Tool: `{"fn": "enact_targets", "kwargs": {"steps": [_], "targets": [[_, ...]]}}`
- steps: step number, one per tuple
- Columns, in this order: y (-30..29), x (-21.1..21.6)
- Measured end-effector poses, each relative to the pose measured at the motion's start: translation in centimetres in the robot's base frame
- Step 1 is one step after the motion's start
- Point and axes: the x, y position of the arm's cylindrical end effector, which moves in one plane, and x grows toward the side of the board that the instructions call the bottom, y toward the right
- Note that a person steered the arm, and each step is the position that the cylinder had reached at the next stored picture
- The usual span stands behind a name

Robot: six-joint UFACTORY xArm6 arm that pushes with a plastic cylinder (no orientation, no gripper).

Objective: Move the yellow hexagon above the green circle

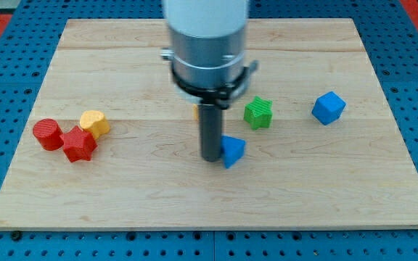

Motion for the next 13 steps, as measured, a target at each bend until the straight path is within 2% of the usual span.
{"fn": "enact_targets", "kwargs": {"steps": [1, 2, 3, 4, 6, 9, 10, 11, 13], "targets": [[0.8, -0.1], [-2.5, -4.4], [-2.0, -7.9], [-4.3, -11.0], [0.0, -14.9], [4.4, -16.7], [2.6, -11.4], [-2.0, -9.3], [-4.2, -16.0]]}}
